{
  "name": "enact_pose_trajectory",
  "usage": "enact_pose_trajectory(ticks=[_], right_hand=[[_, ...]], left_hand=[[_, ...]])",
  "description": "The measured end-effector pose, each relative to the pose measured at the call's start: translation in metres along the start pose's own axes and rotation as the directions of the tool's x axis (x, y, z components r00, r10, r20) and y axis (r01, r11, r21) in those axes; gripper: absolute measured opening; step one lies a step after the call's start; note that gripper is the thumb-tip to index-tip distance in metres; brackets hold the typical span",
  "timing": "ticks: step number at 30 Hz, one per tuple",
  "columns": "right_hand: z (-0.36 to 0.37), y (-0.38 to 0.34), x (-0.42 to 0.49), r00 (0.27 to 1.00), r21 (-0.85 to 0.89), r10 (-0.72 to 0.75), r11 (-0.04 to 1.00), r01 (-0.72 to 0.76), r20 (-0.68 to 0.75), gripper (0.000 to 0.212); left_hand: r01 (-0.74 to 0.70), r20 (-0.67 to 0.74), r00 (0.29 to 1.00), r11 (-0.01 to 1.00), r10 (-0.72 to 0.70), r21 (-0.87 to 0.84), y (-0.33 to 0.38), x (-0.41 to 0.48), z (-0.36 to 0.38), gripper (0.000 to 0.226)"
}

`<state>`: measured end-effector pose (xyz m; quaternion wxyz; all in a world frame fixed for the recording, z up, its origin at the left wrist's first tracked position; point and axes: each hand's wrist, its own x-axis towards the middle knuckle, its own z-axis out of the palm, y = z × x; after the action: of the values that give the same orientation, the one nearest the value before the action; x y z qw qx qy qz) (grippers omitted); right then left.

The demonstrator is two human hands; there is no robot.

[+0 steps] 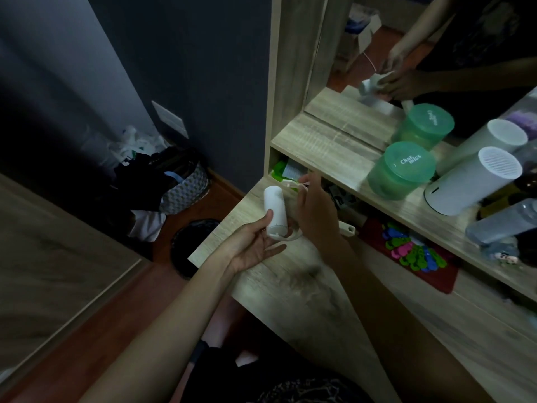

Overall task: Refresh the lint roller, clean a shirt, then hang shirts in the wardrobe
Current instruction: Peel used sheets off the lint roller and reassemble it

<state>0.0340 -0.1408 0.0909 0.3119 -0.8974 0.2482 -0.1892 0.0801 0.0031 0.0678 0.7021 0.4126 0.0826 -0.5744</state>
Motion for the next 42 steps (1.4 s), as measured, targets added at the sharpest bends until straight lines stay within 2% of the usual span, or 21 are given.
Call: enact_pose_trajectory(ticks=[11,19,25,31,37,40,42], right_hand=[[0.000,-0.002,0.006,0.999,-0.024,-0.041,0.999,0.041,0.008,0.017],[-0.001,-0.003,0.003,0.998,-0.049,-0.047,0.998,0.045,-0.038,0.018],[0.002,-0.003,0.000,1.000,0.001,0.010,1.000,-0.010,0.001,0.020],[0.011,0.004,-0.004,1.000,-0.021,0.001,1.000,-0.001,0.002,0.022],[0.015,0.003,-0.001,1.000,0.008,0.013,1.000,-0.013,-0.023,0.021],[0.017,0.004,-0.002,0.999,0.007,0.036,0.999,-0.036,0.002,0.022],[0.017,0.004,-0.006,1.000,-0.041,-0.006,0.999,0.006,0.001,0.027]], left_hand=[[-0.016,0.034,0.999,1.000,0.017,-0.018,0.003,-0.010,0.007,0.043],[-0.029,0.004,1.000,0.998,0.029,-0.059,0.000,-0.008,0.012,0.049],[-0.024,-0.036,0.999,1.000,0.024,0.000,-0.003,-0.010,0.010,0.047],[-0.068,-0.070,0.995,0.997,0.070,0.028,-0.006,-0.016,0.010,0.049],[-0.097,-0.115,0.988,0.991,0.107,0.091,-0.002,-0.019,0.010,0.027],[-0.087,-0.135,0.985,0.986,0.106,0.139,0.001,-0.021,0.010,0.035],[-0.077,-0.141,0.985,0.983,0.101,0.167,0.001,-0.023,0.009,0.039]])
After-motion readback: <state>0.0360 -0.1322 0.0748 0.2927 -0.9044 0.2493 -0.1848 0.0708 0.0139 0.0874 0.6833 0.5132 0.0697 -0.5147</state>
